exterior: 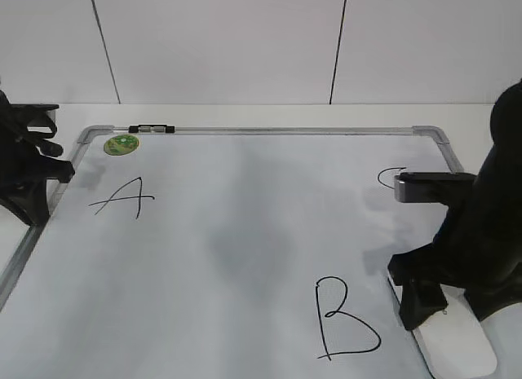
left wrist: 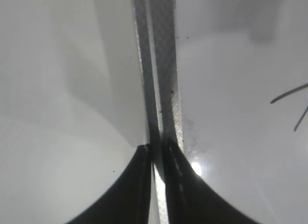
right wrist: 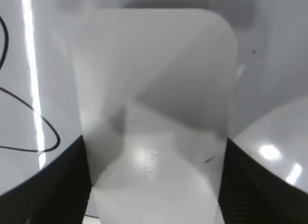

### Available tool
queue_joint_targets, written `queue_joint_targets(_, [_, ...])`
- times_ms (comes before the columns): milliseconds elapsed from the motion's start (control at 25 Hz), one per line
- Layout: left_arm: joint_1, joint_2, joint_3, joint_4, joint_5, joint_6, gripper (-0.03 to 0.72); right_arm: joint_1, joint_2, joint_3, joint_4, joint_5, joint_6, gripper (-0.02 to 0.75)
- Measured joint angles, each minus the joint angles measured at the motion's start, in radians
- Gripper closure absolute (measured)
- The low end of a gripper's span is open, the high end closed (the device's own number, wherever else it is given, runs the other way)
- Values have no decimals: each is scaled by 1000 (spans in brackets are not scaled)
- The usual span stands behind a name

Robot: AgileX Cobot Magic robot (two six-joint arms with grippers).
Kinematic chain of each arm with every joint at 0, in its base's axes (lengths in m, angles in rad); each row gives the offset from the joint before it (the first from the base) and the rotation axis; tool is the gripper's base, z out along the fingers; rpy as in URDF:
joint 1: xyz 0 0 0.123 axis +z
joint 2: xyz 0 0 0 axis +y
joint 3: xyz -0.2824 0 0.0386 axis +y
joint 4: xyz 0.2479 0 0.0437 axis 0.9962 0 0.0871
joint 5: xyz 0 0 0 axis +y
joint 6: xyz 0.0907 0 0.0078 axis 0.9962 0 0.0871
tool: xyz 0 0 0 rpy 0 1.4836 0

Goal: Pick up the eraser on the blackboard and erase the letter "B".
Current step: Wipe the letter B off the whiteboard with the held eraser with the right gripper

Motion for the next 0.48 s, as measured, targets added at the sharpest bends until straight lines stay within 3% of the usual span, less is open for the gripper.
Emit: queue_joint_targets(480, [0,1,0,0,2,0,636,9,43,-22,-2,9,11,206])
